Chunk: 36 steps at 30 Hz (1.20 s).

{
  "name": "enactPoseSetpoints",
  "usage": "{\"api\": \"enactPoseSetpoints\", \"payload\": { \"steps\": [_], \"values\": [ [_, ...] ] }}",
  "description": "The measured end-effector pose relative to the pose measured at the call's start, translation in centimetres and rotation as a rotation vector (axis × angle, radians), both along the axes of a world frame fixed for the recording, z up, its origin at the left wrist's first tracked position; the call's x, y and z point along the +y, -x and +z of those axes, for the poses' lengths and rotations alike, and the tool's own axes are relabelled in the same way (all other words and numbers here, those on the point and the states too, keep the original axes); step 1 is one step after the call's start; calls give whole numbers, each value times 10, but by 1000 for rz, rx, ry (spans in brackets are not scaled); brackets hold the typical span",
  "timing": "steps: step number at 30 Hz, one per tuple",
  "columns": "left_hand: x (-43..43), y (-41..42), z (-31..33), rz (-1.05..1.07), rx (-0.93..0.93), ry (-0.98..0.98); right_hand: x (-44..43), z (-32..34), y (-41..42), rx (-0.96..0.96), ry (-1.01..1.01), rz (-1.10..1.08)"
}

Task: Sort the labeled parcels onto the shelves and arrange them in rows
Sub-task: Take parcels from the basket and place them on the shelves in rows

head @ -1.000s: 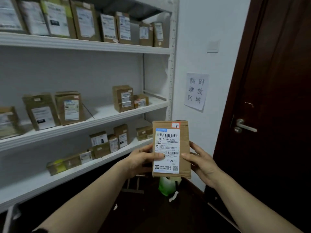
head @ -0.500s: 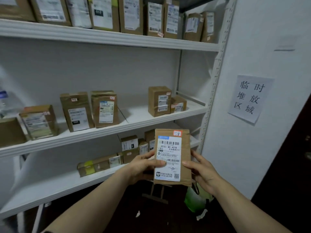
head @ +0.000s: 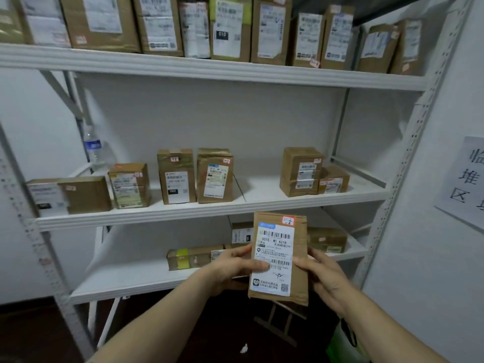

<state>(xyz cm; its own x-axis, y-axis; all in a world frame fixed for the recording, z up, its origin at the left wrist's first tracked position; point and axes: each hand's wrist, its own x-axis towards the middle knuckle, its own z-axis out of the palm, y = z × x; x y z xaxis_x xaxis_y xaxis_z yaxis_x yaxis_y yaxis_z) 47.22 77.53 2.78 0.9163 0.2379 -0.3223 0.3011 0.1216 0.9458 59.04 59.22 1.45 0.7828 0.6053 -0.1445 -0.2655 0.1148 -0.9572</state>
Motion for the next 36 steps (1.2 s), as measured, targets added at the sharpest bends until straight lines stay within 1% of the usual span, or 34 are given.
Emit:
{"api": "enactPoseSetpoints", "payload": {
  "steps": [9,15,29,36],
  "values": [
    [3,5,4,72,-9,-21,12,4,-12,-27,22,91],
    [0,4,10,75,-26,-18,15,7,-17,-11,-38,101],
    [9,8,7,109,-9,-47,26,0,-23,-5,-26,174],
    [6,-7,0,74,23,-97,18,-2,-30,-5,-1,204]
  ]
}}
